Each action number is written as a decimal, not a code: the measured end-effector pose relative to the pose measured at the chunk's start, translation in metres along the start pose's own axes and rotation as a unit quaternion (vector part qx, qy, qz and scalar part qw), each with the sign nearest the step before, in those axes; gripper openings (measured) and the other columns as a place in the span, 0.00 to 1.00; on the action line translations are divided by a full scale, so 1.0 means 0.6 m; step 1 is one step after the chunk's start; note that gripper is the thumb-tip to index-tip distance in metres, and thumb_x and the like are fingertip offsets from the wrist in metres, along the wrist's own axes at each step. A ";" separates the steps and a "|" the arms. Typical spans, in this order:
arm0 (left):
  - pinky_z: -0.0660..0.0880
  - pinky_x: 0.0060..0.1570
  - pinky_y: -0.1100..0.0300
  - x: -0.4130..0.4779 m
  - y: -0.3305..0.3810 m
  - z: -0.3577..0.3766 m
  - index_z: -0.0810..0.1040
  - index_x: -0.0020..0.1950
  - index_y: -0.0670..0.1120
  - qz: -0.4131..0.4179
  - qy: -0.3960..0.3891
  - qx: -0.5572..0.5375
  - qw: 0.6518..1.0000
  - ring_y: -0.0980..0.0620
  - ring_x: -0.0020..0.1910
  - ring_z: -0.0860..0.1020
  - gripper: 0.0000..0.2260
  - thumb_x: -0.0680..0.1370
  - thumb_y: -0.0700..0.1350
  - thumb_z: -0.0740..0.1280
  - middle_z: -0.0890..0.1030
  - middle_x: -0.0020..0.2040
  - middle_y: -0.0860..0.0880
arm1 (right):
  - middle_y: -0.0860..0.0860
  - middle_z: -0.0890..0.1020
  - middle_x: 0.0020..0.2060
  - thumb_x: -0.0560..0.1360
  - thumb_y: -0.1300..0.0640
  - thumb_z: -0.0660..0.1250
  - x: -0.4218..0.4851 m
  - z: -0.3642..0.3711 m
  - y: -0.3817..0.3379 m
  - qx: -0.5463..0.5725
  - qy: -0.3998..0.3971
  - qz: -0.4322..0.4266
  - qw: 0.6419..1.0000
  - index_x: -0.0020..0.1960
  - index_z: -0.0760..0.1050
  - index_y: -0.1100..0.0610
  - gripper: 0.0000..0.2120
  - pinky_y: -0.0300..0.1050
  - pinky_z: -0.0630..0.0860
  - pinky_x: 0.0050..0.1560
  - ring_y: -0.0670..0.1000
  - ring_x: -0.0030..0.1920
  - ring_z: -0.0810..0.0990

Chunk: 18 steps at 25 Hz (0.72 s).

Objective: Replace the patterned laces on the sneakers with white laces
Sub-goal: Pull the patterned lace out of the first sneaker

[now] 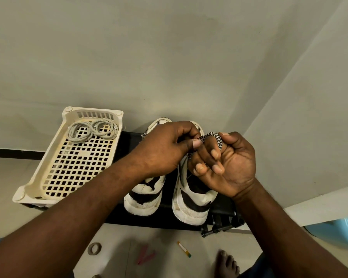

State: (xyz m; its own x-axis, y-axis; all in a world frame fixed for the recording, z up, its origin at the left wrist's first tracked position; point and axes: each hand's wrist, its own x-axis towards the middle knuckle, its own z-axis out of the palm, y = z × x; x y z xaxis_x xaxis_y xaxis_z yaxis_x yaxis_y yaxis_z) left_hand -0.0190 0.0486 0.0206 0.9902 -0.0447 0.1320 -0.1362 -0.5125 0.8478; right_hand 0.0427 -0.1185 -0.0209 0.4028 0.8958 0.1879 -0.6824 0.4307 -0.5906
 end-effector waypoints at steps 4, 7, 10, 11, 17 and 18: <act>0.73 0.33 0.55 -0.004 0.005 0.005 0.74 0.56 0.46 -0.108 0.040 -0.272 0.955 0.54 0.28 0.76 0.10 0.80 0.33 0.67 0.79 0.36 0.45 | 0.65 0.85 0.44 0.83 0.52 0.47 0.008 0.005 0.004 0.073 -0.006 0.023 0.997 0.55 0.80 0.71 0.29 0.56 0.77 0.61 0.66 0.56 0.83; 0.63 0.28 0.62 -0.003 0.013 0.004 0.73 0.45 0.47 -0.220 0.003 -0.554 0.803 0.57 0.22 0.68 0.08 0.69 0.37 0.65 0.72 0.32 0.47 | 0.64 0.86 0.51 0.83 0.51 0.44 0.021 0.008 0.010 0.063 0.001 0.024 0.998 0.61 0.80 0.70 0.31 0.55 0.76 0.65 0.64 0.62 0.82; 0.68 0.26 0.65 -0.003 0.002 0.002 0.77 0.41 0.46 -0.207 -0.047 -0.564 0.798 0.58 0.24 0.68 0.03 0.70 0.38 0.66 0.71 0.33 0.47 | 0.66 0.86 0.53 0.84 0.52 0.45 0.026 0.003 0.001 0.062 0.025 0.050 0.997 0.63 0.78 0.72 0.30 0.56 0.76 0.67 0.65 0.64 0.81; 0.70 0.27 0.65 -0.003 -0.004 0.002 0.78 0.42 0.45 -0.191 -0.045 -0.549 0.813 0.58 0.26 0.70 0.04 0.71 0.37 0.67 0.73 0.33 0.47 | 0.66 0.86 0.52 0.84 0.53 0.46 0.026 0.002 -0.006 0.060 0.033 0.061 0.996 0.63 0.78 0.73 0.29 0.56 0.76 0.67 0.66 0.63 0.82; 0.76 0.31 0.62 -0.004 -0.014 0.012 0.80 0.52 0.36 -0.157 0.012 -0.382 0.911 0.57 0.24 0.72 0.06 0.83 0.35 0.64 0.80 0.31 0.46 | 0.61 0.86 0.41 0.84 0.52 0.48 0.015 -0.001 -0.018 -0.043 0.084 0.079 0.992 0.55 0.81 0.68 0.27 0.54 0.80 0.59 0.64 0.56 0.85; 0.76 0.32 0.62 -0.005 -0.014 0.012 0.80 0.52 0.36 -0.153 0.011 -0.373 0.915 0.58 0.24 0.71 0.06 0.83 0.36 0.63 0.80 0.30 0.46 | 0.62 0.86 0.42 0.83 0.52 0.47 0.015 -0.001 -0.016 -0.039 0.078 0.078 0.993 0.56 0.81 0.69 0.28 0.54 0.79 0.60 0.65 0.57 0.84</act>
State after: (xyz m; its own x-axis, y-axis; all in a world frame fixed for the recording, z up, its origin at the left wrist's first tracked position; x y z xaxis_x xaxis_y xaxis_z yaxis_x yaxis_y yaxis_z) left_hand -0.0207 0.0466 0.0093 0.9857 0.0244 -0.1669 0.1570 0.2298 0.9605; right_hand 0.0533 -0.1146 -0.0142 0.3891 0.9207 -0.0315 -0.6968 0.2717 -0.6638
